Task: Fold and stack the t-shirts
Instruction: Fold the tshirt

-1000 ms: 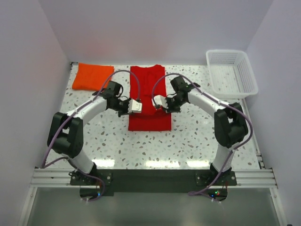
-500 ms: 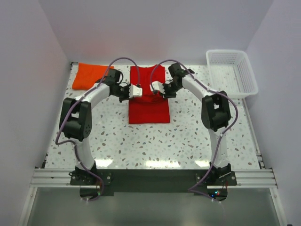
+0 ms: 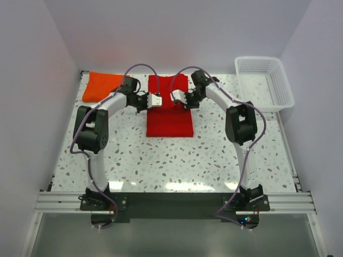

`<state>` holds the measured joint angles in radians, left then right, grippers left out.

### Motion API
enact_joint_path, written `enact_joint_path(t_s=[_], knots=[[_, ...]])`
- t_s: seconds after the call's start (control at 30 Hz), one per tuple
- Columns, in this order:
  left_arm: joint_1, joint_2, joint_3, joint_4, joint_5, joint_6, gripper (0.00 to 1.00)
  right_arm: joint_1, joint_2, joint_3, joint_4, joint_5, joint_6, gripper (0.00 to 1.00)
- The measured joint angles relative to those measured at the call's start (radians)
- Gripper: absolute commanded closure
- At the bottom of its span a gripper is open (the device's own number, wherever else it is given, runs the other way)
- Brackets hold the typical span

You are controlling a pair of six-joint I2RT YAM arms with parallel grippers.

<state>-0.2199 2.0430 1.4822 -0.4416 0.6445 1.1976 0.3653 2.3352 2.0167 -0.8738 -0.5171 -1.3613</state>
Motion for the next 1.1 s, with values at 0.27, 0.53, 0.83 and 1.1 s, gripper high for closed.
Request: enact_joint_path(t_s=[0.27,0.53,0.83,1.1], knots=[[0.008,0.014,0.000,0.086,-0.050,-0.061,0.57,0.000,0.001,-0.006,0.090,0.030,0.064,0.44],[0.077,-0.122,-0.101,0.093,-0.032,-0.185,0.50,-0.006,-0.166,-0.188,0.098,0.042,0.160,0.49],[0.003,-0.341,-0.358,0.089,0.045,-0.193,0.50,0.116,-0.419,-0.542,0.086,0.002,0.181,0.53],[-0.031,-0.316,-0.420,0.014,0.050,-0.109,0.50,0.156,-0.365,-0.612,0.127,0.022,0.201,0.60]])
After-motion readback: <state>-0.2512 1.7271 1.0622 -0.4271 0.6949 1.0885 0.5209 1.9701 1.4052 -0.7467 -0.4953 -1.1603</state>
